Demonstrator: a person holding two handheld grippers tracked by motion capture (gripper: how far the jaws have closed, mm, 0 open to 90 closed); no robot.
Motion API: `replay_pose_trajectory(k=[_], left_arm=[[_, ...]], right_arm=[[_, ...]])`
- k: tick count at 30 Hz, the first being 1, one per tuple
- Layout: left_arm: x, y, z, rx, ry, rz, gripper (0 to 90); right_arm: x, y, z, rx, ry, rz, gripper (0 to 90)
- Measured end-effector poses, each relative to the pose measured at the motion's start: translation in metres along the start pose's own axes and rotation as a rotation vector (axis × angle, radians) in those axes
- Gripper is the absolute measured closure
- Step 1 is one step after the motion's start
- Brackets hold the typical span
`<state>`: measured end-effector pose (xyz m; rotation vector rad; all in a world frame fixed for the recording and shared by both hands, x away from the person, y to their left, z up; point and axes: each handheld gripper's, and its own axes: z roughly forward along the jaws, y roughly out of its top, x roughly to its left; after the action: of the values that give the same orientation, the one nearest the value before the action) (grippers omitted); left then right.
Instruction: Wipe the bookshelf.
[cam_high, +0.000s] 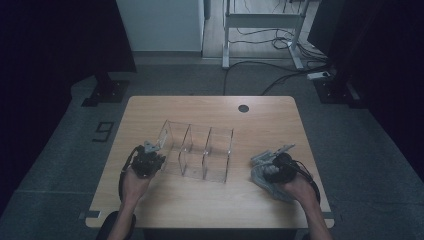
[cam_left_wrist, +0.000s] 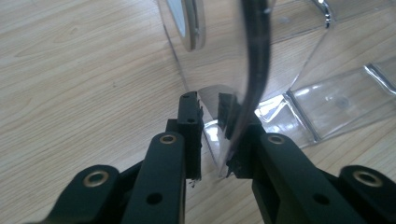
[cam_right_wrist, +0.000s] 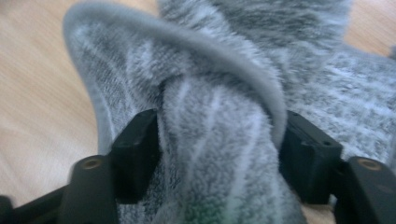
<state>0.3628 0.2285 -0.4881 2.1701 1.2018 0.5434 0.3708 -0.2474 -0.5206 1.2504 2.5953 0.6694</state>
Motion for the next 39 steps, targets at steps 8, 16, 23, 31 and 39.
replay_pose_trajectory(k=[8,16,23,31,39], left_arm=[[0.011,-0.006,-0.004,-0.013,-0.027,-0.004,83.0],[0.019,-0.012,-0.005,-0.042,-0.051,-0.028,86.2],[0.019,-0.014,-0.005,-0.056,-0.057,-0.033,85.7],[0.020,-0.014,-0.005,-0.055,-0.065,-0.052,85.3],[0.019,-0.013,-0.004,-0.057,-0.057,-0.041,86.0]], right_arm=[[0.004,-0.002,-0.003,0.011,-0.071,0.010,48.9],[-0.003,-0.007,-0.010,0.023,-0.068,0.080,68.5],[0.000,-0.005,-0.018,-0.013,-0.088,0.064,69.1],[0.000,-0.001,-0.039,-0.110,-0.042,0.081,69.1],[0.011,0.008,-0.057,-0.182,-0.007,0.063,68.7]])
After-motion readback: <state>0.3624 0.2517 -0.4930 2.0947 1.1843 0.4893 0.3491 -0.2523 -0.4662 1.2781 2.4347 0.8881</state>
